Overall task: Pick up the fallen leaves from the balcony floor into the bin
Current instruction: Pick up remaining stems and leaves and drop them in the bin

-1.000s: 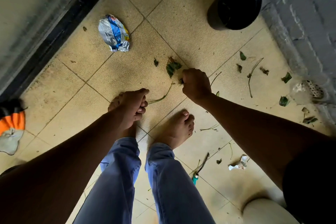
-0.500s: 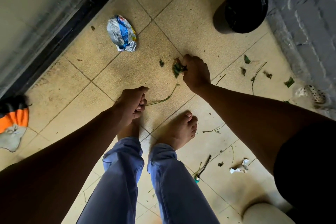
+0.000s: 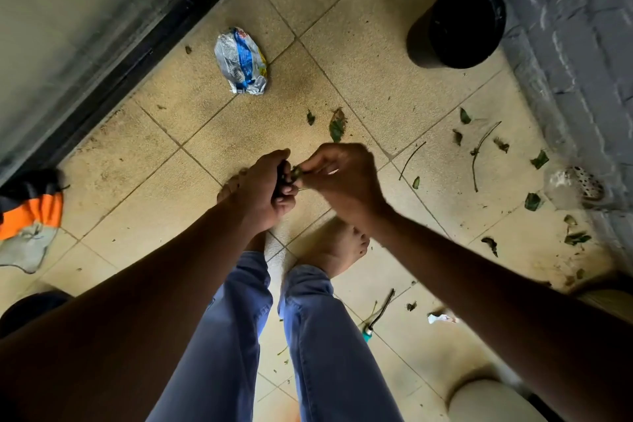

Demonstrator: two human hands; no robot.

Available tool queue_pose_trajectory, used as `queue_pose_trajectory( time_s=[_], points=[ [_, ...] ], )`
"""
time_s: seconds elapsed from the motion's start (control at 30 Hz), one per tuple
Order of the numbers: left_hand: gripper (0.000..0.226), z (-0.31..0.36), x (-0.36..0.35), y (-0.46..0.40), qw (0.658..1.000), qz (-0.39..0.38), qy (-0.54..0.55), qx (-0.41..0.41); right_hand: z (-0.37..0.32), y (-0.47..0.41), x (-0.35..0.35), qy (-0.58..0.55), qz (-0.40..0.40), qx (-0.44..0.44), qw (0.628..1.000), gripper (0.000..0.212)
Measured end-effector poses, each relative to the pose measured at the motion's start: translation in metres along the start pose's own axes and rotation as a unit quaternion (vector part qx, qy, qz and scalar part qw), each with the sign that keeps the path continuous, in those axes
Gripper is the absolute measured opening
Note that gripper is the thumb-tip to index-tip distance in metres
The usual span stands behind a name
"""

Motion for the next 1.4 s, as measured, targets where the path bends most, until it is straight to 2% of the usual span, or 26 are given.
queue_pose_trajectory(
  time_s=[0.13, 0.27, 0.37, 0.47, 0.53, 0.6, 0.73, 0.77, 0.83, 0.9, 0.93, 1.0, 1.03, 1.07, 1.1, 1.13, 1.2, 1.23, 1.3, 1.4],
  points=[
    [0.057, 0.004, -0.013, 0.003, 0.998, -0.015, 0.041, -0.035, -0.020, 0.016, -0.022, 0.174, 0.043, 0.047, 0.983, 0.011],
    [0.041, 0.001, 0.006, 0.002, 0.998, 0.052, 0.044, -0.018, -0.034, 0.016, -0.041, 0.353, 0.052, 0.094, 0.929, 0.005],
    [0.027, -0.003, 0.019, 0.003, 0.997, 0.055, 0.062, 0.006, -0.043, 0.020, -0.069, 0.425, -0.005, 0.183, 0.887, 0.013],
    [0.032, -0.002, 0.026, 0.008, 0.995, 0.036, 0.094, 0.002, -0.048, 0.026, -0.089, 0.487, -0.085, 0.264, 0.828, 0.015],
    [0.032, -0.006, 0.030, 0.007, 0.991, 0.032, 0.130, -0.003, -0.049, 0.023, -0.093, 0.506, -0.115, 0.270, 0.811, 0.014],
    [0.029, -0.009, 0.030, 0.005, 0.986, 0.020, 0.164, -0.027, -0.051, 0.017, -0.093, 0.503, -0.120, 0.239, 0.822, 0.011],
    [0.042, -0.012, 0.030, -0.003, 0.985, 0.024, 0.169, -0.027, -0.053, 0.006, -0.078, 0.423, -0.094, 0.121, 0.893, 0.012],
    [0.042, -0.011, 0.032, -0.007, 0.986, 0.025, 0.161, -0.025, -0.051, 0.005, -0.075, 0.410, -0.100, 0.096, 0.901, 0.013],
    [0.045, -0.008, 0.033, -0.008, 0.992, 0.022, 0.121, -0.028, -0.045, 0.003, -0.079, 0.437, -0.157, 0.084, 0.882, 0.019],
    [0.063, -0.008, 0.034, -0.009, 0.995, 0.011, 0.099, -0.028, -0.038, 0.000, -0.088, 0.449, -0.266, 0.072, 0.850, 0.023],
    [0.063, -0.009, 0.035, -0.008, 0.996, 0.018, 0.084, -0.019, -0.033, -0.002, -0.089, 0.426, -0.320, 0.052, 0.845, 0.020],
    [0.044, -0.003, 0.041, -0.005, 0.998, 0.032, 0.051, -0.018, -0.024, -0.008, -0.084, 0.328, -0.375, 0.004, 0.867, 0.016],
    [0.043, 0.001, 0.045, -0.005, 0.998, 0.031, 0.043, -0.017, -0.018, -0.016, -0.078, 0.278, -0.357, -0.010, 0.892, 0.015],
    [0.047, 0.005, 0.051, -0.005, 0.999, 0.040, 0.028, -0.010, -0.009, -0.029, -0.067, 0.247, -0.307, -0.011, 0.919, 0.014],
    [0.049, 0.007, 0.059, -0.006, 0.999, 0.051, 0.014, -0.001, 0.002, -0.043, -0.052, 0.251, -0.233, 0.000, 0.939, 0.016],
    [0.050, 0.010, 0.066, -0.008, 0.998, 0.056, 0.005, 0.006, 0.014, -0.058, -0.036, 0.296, -0.148, 0.017, 0.944, 0.020],
    [0.051, 0.014, 0.072, -0.008, 0.999, 0.048, -0.002, 0.016, 0.037, -0.077, -0.005, 0.417, -0.006, 0.032, 0.908, 0.034],
    [0.051, 0.016, 0.075, -0.008, 0.999, 0.043, -0.003, 0.020, 0.046, -0.085, 0.005, 0.449, 0.034, 0.029, 0.892, 0.040],
    [0.050, 0.019, 0.077, -0.007, 0.999, 0.032, -0.001, 0.025, 0.059, -0.096, 0.014, 0.457, 0.056, 0.037, 0.887, 0.047],
    [0.050, 0.025, 0.081, -0.007, 0.999, 0.034, -0.007, 0.014, 0.069, -0.105, 0.014, 0.448, 0.044, 0.039, 0.892, 0.047]
  ],
)
Point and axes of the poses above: each hand's wrist, its own y-axis away from the middle knuckle, its own x-axis out of the back of the hand, z = x × y, the point moved 8 cm from there along -y, towards the middle knuckle, and after that the axes turned 3 degrees about -z, right-handed, at the moved point
